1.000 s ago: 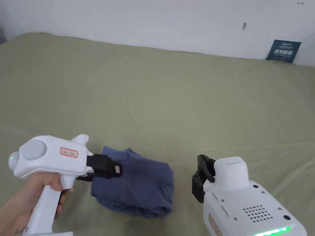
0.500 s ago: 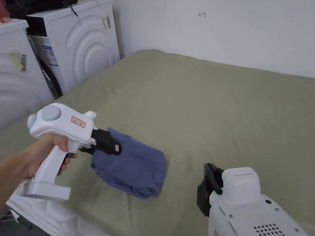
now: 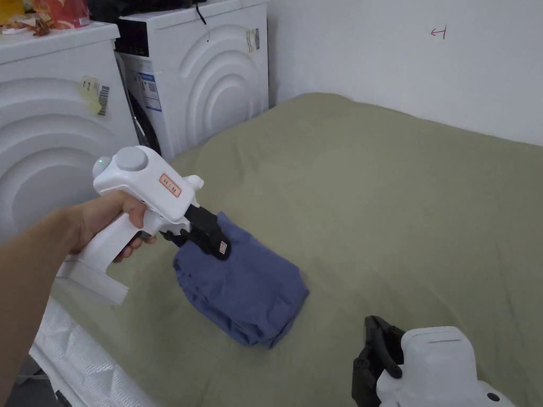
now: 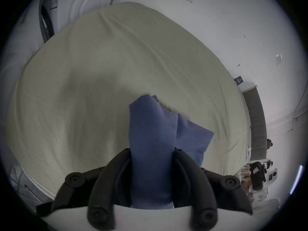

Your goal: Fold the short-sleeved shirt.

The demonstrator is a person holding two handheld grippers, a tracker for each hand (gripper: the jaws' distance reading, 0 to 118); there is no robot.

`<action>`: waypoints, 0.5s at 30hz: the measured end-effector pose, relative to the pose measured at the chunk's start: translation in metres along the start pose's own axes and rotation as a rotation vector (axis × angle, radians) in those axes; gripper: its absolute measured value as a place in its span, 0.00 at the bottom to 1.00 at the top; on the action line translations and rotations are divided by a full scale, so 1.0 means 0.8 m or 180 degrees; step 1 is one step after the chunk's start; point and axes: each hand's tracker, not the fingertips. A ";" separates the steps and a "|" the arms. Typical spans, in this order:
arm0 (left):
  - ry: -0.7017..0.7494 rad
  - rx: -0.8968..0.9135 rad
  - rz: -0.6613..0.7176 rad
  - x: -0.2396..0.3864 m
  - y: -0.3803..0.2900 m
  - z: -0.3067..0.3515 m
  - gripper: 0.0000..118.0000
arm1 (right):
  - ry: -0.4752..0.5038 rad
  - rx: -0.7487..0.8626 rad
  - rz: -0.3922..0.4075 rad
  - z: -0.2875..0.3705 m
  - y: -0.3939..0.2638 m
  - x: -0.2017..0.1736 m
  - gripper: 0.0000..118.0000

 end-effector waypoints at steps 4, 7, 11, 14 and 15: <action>0.0032 -0.0079 -0.0080 0.004 0.003 -0.004 0.29 | 0.0005 -0.0028 -0.0023 -0.012 0.001 0.000 0.05; 0.0244 0.0097 -0.0175 0.013 -0.002 0.002 0.77 | 0.0025 -0.0044 -0.0031 -0.018 0.005 0.000 0.05; 0.0392 0.0634 -0.0042 0.029 -0.010 0.038 0.96 | 0.0043 -0.0055 -0.0102 -0.018 0.019 0.004 0.05; 0.0444 0.0989 -0.0105 0.061 -0.035 0.069 0.94 | 0.0049 -0.0006 -0.0192 0.000 0.032 0.012 0.05; 0.0468 0.1081 -0.0117 0.076 -0.046 0.075 0.89 | 0.0034 0.0009 -0.0196 0.008 0.036 0.015 0.05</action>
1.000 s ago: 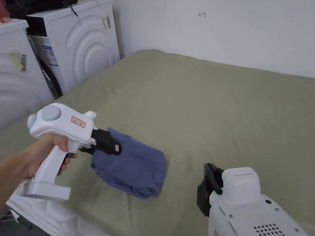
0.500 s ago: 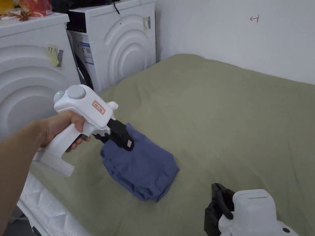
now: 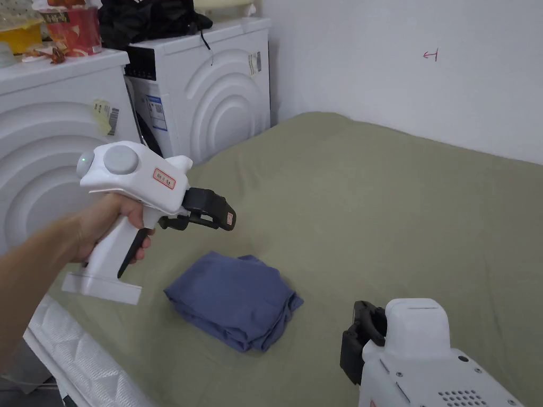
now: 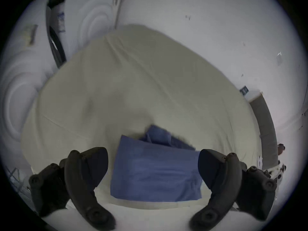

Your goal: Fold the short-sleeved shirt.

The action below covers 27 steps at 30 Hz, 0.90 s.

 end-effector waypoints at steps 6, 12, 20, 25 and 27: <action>0.0106 0.0519 -0.0371 0.150 -0.080 0.042 0.01 | -0.0161 0.0129 -0.0059 0.082 0.019 0.038 0.05; -0.0149 0.1094 -0.0337 0.366 -0.187 0.059 0.01 | -0.0718 0.0283 0.0039 0.199 0.030 0.107 0.05; 0.0113 0.1880 -0.0976 0.564 -0.286 0.055 0.02 | -0.1654 0.0275 0.0181 0.338 0.028 0.211 0.05; 0.0242 0.2270 -0.1243 0.612 -0.317 0.065 0.02 | -0.1994 0.0405 0.0005 0.382 0.018 0.249 0.05; 0.0271 0.2270 -0.1298 0.624 -0.316 0.070 0.02 | -0.2075 0.0462 -0.0060 0.391 0.017 0.257 0.05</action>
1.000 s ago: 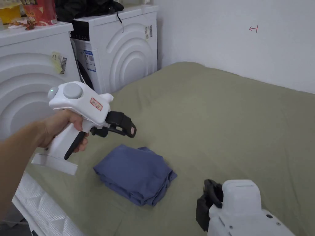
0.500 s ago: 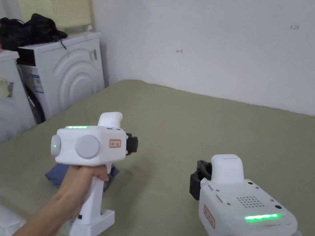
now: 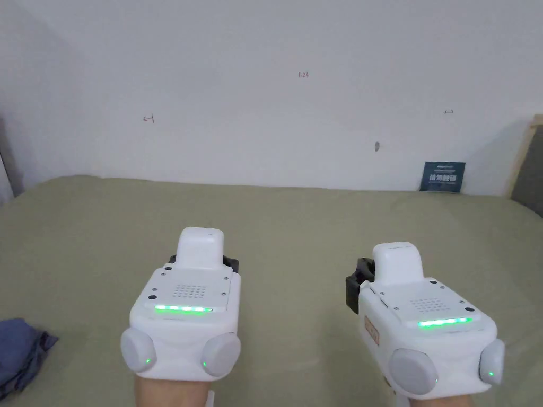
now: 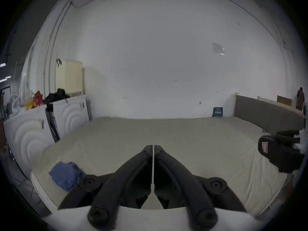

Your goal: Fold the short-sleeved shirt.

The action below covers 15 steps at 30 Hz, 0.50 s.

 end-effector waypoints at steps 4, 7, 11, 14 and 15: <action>-0.0059 0.0016 -0.0052 0.002 0.009 0.003 0.02 | -0.0084 0.0069 -0.0081 0.006 0.003 0.011 0.05; -0.0084 0.0026 -0.0058 -0.003 0.012 0.006 0.02 | -0.0112 0.0126 -0.0090 0.009 0.008 0.010 0.05; -0.0125 -0.0008 0.0006 -0.009 0.014 0.005 0.05 | -0.0119 0.0206 -0.0036 0.012 0.012 0.005 0.06; -0.0181 -0.0032 -0.0022 -0.009 0.014 0.004 0.53 | -0.0171 0.0290 -0.0054 0.015 0.013 0.003 0.49; -0.0235 -0.0070 -0.0042 -0.011 0.013 0.002 0.86 | -0.0194 0.0308 -0.0055 0.014 0.013 0.003 0.72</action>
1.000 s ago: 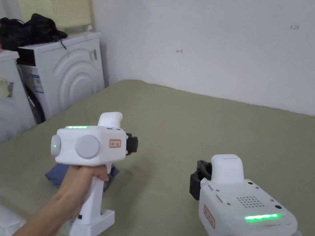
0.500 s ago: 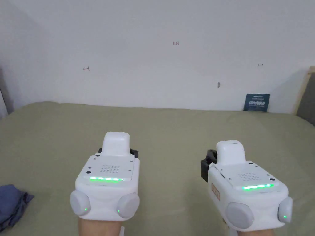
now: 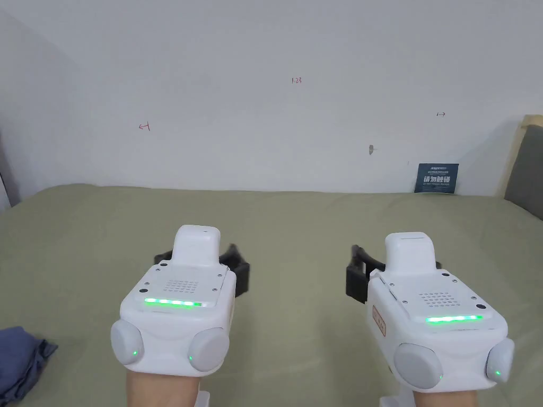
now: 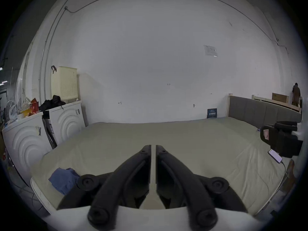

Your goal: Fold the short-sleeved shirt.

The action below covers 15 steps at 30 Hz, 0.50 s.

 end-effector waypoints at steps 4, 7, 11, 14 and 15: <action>0.0054 0.0008 -0.0014 0.001 -0.007 -0.001 1.00 | -0.0079 0.0076 -0.0073 0.000 0.001 0.001 0.98; 0.0060 0.0000 0.0014 0.005 -0.006 -0.003 1.00 | -0.0074 0.0083 -0.0062 0.000 0.005 0.003 1.00; 0.0088 0.0009 0.0025 0.004 -0.006 0.000 1.00 | -0.0076 0.0097 -0.0045 0.005 0.006 0.006 1.00; 0.0084 0.0014 0.0052 0.003 -0.007 0.004 1.00 | -0.0063 0.0108 -0.0047 0.008 0.007 0.006 1.00; 0.0084 0.0018 0.0053 0.003 -0.008 0.005 1.00 | -0.0041 0.0105 -0.0045 0.008 0.007 0.006 1.00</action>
